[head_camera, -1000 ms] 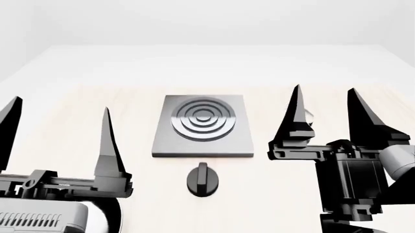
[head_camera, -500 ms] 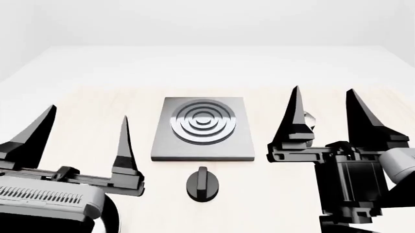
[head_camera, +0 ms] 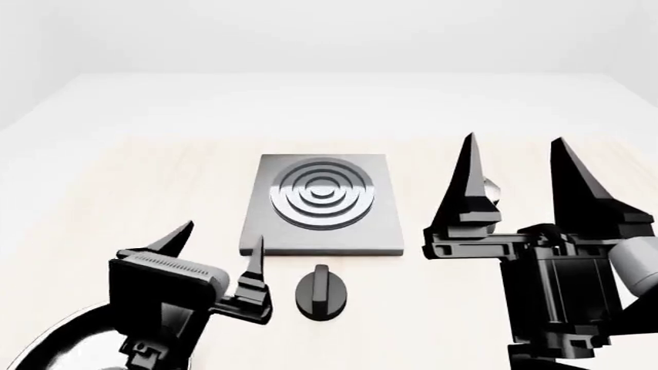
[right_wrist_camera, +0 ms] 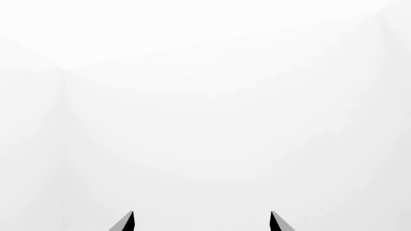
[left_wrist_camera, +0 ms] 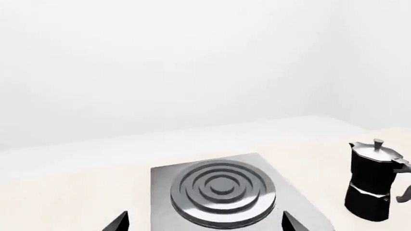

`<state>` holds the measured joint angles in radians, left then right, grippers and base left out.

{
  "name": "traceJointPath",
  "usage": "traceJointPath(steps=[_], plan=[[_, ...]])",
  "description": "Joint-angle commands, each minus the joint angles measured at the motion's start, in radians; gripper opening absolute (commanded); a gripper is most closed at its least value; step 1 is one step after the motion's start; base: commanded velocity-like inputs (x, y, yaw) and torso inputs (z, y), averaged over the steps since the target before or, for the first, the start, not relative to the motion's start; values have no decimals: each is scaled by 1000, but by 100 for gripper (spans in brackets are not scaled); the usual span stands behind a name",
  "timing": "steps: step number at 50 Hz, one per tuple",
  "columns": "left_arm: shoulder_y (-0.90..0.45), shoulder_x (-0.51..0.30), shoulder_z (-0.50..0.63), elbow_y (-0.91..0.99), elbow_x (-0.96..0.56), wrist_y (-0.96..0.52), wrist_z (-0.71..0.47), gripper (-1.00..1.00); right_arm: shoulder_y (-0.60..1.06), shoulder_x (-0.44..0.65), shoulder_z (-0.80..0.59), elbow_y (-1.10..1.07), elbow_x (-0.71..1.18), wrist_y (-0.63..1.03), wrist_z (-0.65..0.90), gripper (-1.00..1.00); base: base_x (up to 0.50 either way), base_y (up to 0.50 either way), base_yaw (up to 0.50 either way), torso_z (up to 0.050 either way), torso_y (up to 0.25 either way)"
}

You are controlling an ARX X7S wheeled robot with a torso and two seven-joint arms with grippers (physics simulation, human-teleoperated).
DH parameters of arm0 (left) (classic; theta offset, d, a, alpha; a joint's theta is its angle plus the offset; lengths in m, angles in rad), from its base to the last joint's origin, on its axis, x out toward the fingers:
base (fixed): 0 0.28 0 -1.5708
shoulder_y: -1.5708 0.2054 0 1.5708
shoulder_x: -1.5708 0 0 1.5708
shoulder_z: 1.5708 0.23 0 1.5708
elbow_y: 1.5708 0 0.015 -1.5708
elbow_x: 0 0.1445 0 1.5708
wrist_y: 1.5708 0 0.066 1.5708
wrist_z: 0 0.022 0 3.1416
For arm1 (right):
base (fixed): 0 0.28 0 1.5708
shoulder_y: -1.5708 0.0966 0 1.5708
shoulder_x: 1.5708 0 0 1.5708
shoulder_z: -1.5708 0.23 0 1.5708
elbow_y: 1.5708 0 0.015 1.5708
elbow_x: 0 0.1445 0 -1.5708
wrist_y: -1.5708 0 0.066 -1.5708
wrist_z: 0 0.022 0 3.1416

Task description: Turn on the stove and put the moka pot on it.

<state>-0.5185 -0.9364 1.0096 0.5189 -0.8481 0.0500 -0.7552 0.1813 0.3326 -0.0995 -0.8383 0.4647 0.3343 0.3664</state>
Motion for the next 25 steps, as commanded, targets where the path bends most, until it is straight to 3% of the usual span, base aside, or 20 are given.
traceJointPath(steps=[1, 25], plan=[[22, 93, 43, -166, -102, 12, 155, 100, 5, 6, -4, -4, 7, -2, 7, 100, 0, 0, 0, 0, 0], [18, 220, 119, -279, -123, -45, 287, 100, 9, 18, -13, 6, 15, -12, 19, 100, 0, 0, 0, 0, 0]])
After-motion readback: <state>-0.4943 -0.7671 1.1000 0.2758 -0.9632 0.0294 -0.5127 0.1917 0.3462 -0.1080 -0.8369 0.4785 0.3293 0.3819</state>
